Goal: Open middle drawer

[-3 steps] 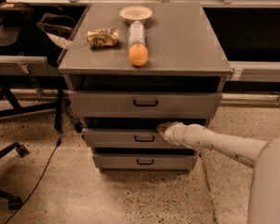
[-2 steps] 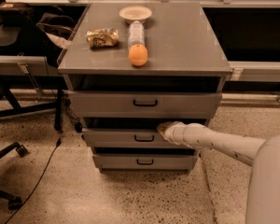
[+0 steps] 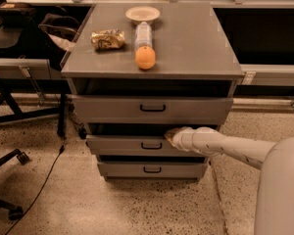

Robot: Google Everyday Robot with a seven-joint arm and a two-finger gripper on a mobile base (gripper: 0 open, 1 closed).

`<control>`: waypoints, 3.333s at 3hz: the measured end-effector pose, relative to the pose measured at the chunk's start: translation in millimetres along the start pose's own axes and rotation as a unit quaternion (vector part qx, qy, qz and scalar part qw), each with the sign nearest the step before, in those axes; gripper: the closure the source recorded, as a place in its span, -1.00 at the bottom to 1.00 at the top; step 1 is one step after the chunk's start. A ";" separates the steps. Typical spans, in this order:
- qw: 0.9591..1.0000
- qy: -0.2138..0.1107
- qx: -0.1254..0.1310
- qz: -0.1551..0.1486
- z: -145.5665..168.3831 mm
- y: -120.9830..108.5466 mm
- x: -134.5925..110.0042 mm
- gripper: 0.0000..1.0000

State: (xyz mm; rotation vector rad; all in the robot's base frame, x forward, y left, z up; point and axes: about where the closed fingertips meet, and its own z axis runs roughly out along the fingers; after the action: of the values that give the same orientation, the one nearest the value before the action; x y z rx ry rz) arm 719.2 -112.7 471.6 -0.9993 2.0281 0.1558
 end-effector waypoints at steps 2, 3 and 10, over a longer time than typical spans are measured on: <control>1.000 0.017 -0.015 0.005 -8.0 5.6 4.1 1.00; 1.000 0.011 -0.014 0.002 -7.5 5.2 -0.9 1.00; 0.999 0.034 -0.012 0.036 27.7 4.2 14.4 1.00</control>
Offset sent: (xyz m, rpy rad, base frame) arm -0.1025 -0.0345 -0.0046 -0.0129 0.3525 -0.0050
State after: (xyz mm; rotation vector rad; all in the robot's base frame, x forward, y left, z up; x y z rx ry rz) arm 729.3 -106.3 442.4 -0.9595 2.1301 0.1867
